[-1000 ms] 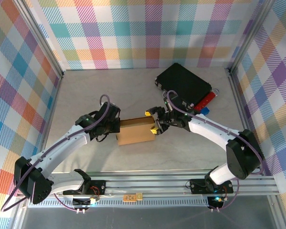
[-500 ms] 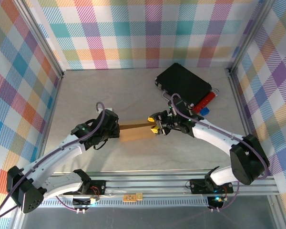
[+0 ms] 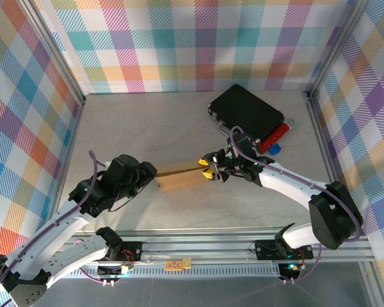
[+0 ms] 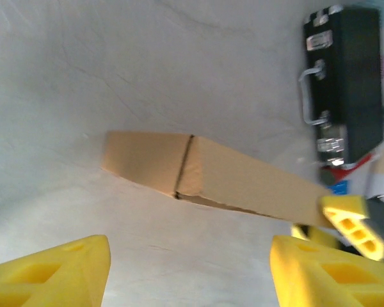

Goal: Fold the paper box

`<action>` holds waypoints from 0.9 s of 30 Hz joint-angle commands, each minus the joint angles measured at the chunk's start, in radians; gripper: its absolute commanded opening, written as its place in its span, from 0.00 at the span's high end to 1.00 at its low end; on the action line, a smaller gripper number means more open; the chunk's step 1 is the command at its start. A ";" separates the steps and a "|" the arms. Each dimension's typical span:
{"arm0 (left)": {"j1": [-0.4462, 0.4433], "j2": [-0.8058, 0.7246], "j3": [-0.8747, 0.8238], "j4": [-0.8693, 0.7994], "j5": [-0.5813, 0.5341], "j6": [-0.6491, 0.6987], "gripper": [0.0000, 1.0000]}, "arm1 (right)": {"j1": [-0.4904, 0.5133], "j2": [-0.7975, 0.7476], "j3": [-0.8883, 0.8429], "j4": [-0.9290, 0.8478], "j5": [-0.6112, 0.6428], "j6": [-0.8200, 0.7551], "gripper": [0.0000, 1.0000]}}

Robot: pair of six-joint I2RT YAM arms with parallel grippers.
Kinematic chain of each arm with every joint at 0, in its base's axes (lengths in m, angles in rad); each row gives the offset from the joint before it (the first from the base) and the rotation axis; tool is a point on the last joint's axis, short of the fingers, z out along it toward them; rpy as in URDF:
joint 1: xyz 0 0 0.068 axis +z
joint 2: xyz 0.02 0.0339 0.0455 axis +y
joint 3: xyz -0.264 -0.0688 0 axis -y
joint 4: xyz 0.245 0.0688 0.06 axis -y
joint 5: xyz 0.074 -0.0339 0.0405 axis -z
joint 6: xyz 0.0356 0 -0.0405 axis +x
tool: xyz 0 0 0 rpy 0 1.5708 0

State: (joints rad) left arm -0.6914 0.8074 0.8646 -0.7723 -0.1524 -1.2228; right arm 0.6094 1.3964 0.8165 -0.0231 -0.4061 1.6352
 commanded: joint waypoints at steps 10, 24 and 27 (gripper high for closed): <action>0.031 0.005 -0.267 0.442 0.056 -0.536 0.40 | -0.003 0.006 -0.027 -0.055 0.009 -0.040 0.62; 0.075 -0.046 -0.412 0.504 0.052 -0.536 0.81 | -0.021 0.004 -0.016 -0.108 -0.003 -0.088 0.63; 0.075 -0.047 -0.427 0.510 0.057 -0.541 0.83 | -0.039 0.004 0.012 -0.160 -0.024 -0.123 0.60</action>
State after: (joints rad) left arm -0.6292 0.7570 0.4759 -0.2237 -0.0875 -1.7432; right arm 0.5896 1.3964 0.8173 -0.0437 -0.4297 1.5696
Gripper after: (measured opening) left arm 0.173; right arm 0.394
